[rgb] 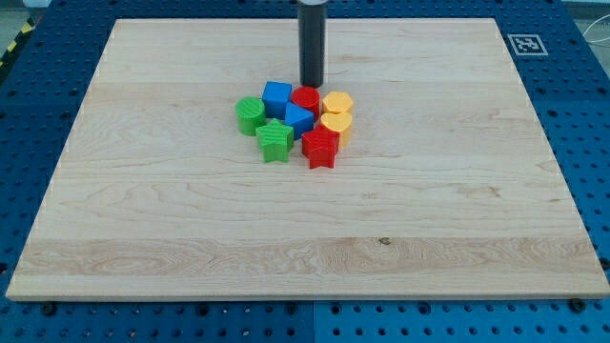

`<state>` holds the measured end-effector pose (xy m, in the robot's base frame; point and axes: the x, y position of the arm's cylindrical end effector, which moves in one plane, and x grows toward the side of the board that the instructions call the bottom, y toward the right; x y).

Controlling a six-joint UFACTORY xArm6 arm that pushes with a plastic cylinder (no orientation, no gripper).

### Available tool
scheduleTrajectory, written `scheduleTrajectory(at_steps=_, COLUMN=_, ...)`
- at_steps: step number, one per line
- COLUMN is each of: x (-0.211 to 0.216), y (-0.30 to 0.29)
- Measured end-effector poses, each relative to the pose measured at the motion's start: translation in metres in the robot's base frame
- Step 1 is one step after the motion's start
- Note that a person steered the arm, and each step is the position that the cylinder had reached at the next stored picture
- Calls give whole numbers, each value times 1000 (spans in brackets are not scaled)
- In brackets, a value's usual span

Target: Slide red star along with yellow heart and yellow hexagon slightly left

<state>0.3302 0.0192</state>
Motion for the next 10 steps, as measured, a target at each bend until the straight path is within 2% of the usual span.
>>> scheduleTrajectory(at_steps=2, x=14, y=106)
scheduleTrajectory(at_steps=3, x=51, y=129)
scheduleTrajectory(at_steps=4, x=76, y=127)
scheduleTrajectory(at_steps=6, x=127, y=57)
scheduleTrajectory(at_steps=7, x=127, y=42)
scheduleTrajectory(at_steps=10, x=124, y=71)
